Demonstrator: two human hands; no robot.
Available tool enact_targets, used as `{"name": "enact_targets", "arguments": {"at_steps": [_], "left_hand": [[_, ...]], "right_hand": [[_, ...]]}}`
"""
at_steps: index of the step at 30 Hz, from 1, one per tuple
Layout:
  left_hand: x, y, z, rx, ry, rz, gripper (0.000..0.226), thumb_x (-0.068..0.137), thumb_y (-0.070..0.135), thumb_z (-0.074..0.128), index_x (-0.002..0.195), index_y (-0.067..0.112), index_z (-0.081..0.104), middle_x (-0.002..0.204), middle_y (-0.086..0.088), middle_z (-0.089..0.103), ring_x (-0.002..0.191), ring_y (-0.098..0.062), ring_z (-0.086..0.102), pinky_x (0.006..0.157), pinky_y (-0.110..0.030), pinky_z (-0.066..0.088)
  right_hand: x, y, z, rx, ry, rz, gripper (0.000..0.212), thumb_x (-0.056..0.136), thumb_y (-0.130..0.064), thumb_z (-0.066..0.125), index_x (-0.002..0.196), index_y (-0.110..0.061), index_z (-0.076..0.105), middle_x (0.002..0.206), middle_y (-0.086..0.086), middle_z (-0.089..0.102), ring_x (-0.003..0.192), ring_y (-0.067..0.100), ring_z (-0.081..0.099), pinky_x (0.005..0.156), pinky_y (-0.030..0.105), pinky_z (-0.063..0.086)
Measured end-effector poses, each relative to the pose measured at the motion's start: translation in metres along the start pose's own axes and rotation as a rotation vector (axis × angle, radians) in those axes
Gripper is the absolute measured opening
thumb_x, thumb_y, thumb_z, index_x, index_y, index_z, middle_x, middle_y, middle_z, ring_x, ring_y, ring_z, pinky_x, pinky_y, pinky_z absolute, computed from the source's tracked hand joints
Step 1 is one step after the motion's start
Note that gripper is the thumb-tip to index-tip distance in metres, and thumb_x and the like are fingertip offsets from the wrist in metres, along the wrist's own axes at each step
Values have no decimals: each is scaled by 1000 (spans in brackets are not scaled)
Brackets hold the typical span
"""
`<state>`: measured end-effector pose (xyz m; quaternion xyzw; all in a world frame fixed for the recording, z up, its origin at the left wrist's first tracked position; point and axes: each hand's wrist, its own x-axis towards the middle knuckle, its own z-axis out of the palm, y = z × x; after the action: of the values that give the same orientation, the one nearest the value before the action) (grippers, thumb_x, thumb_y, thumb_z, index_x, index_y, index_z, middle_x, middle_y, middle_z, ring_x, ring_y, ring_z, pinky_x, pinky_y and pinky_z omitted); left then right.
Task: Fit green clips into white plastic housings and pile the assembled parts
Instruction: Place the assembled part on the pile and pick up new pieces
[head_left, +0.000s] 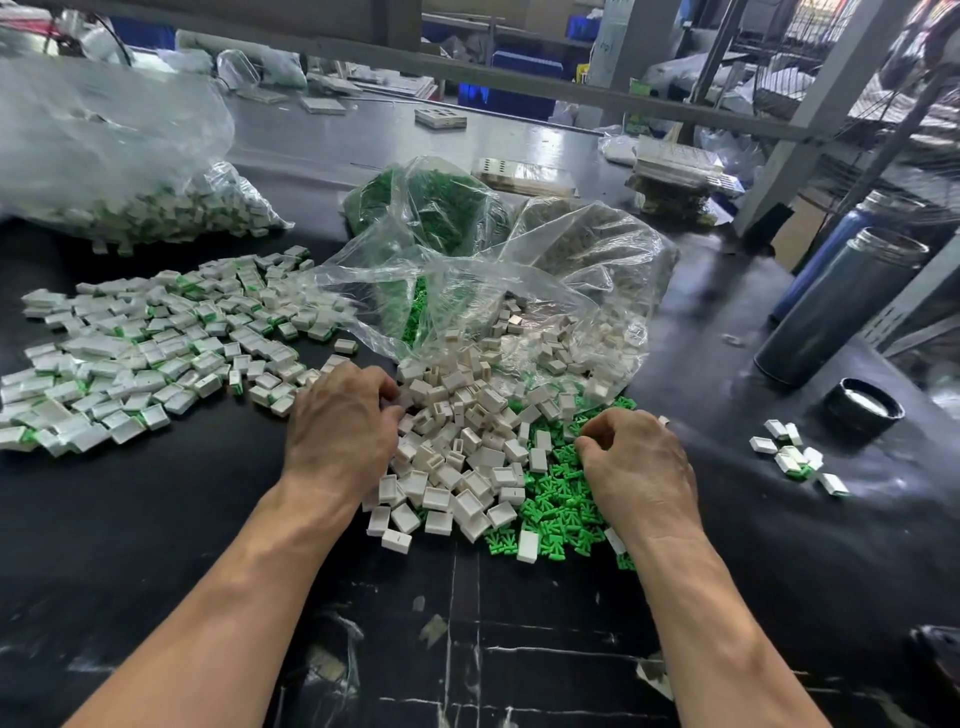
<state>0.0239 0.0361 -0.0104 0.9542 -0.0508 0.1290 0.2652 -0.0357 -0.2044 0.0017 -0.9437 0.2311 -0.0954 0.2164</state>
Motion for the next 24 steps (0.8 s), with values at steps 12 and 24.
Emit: {"name": "enact_targets", "arguments": {"at_steps": [12,24], "left_hand": [[-2,10,-4,-272,46,-10,11,94,19,72,101,22,64,86,14,66,76,-3,66,69,-24,59],[-15,39,-6,-856,-157,-36,15,88,20,79,98,21,68,91,3,73,82,-5,71,73,-16,57]], "right_hand": [[3,-3,9,36,74,-48,16,96,-38,72,107,-27,74,115,0,66,107,24,65,88,36,51],[-5,-12,3,468,189,-101,5,97,-24,69,99,-24,73,89,-6,74,83,13,70,80,36,59]]}}
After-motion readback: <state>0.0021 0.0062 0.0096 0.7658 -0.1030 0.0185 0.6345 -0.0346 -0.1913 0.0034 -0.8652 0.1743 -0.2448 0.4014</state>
